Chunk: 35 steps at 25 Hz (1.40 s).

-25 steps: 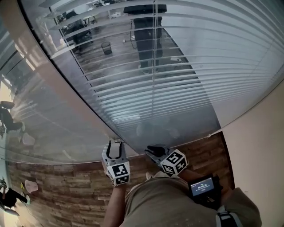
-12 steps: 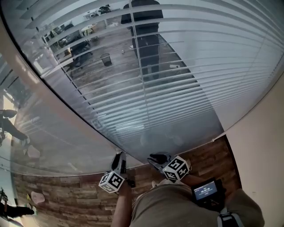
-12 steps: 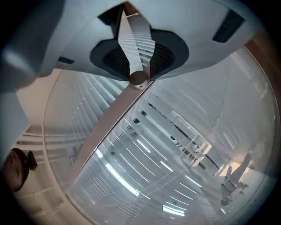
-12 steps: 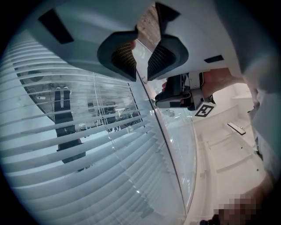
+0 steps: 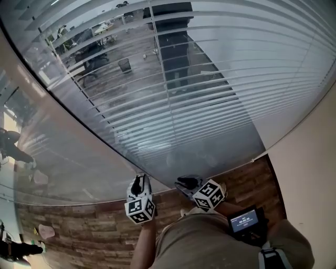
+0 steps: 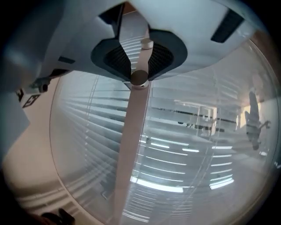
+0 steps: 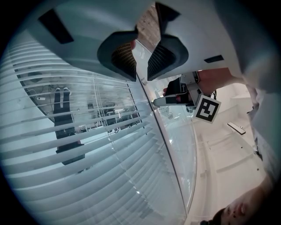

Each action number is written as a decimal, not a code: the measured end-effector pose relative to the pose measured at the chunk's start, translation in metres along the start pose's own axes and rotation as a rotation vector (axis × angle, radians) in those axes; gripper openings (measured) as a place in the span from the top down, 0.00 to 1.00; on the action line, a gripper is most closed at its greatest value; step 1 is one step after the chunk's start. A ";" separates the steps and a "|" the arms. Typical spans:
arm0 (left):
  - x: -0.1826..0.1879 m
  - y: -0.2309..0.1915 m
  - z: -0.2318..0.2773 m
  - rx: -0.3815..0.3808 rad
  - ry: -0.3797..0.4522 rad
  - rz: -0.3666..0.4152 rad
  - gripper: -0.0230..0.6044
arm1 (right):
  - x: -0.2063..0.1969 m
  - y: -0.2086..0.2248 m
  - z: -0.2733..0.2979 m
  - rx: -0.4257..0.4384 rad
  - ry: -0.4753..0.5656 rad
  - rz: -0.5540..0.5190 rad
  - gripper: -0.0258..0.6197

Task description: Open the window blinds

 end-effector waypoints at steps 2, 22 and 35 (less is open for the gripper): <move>0.000 0.003 0.000 0.040 -0.006 0.124 0.75 | -0.001 -0.001 0.000 0.001 -0.002 -0.002 0.82; -0.003 0.020 -0.010 0.149 0.019 0.476 0.66 | -0.005 -0.002 -0.001 0.002 -0.007 -0.010 0.82; 0.007 0.007 -0.002 0.021 0.006 -0.009 0.73 | -0.001 -0.003 0.002 0.015 -0.006 -0.001 0.82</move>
Point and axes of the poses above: the fingertips, and each gripper's own axes: z forward along the fingers, y to its right, x out of its top, the point moved 6 cm from there along -z, backward along the fingers, and after that the axes turned 15 degrees about -z, right-handed, at the moved point
